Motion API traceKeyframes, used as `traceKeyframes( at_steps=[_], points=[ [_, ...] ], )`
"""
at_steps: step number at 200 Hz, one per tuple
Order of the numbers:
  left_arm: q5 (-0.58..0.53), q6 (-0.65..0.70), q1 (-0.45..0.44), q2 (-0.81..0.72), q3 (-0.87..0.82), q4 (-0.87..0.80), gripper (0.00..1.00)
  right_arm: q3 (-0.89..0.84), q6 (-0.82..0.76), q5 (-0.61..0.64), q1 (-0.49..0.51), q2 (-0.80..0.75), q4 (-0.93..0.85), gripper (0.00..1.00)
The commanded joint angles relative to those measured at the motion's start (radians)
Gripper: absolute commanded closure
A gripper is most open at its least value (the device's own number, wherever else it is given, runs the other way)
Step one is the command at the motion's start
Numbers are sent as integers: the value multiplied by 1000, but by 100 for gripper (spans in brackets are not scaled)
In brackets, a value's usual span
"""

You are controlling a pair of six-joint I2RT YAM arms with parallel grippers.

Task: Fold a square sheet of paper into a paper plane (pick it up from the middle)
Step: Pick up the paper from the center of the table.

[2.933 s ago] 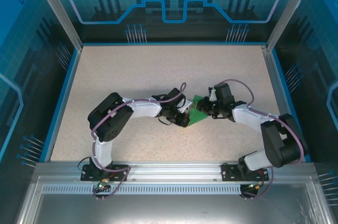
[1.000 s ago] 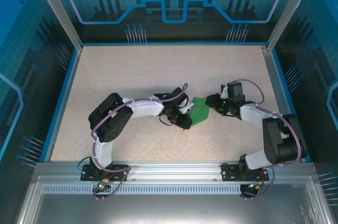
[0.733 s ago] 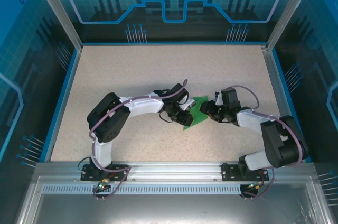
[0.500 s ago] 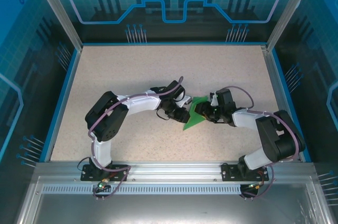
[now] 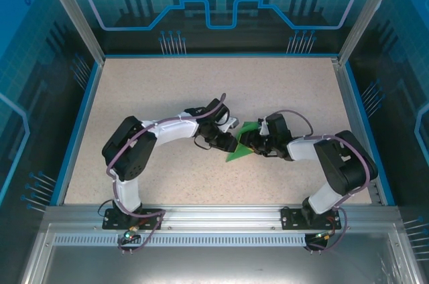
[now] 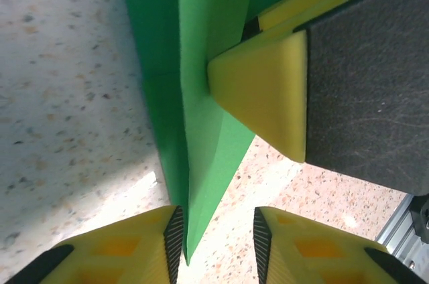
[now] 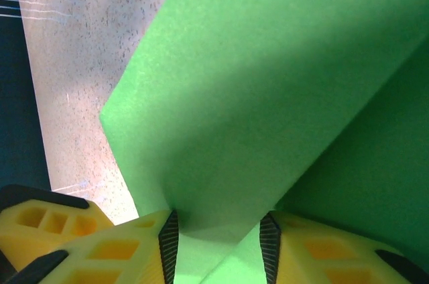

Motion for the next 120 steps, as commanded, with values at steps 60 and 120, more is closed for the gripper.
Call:
traceKeyframes(
  at_steps=[60,120],
  points=[
    [39,-73,65,-45,-65,-12,61,15,94,-31,54,65,190,63],
    [31,-80,85,-14,-61,9,65,32,119,-4,69,83,218,65]
  ],
)
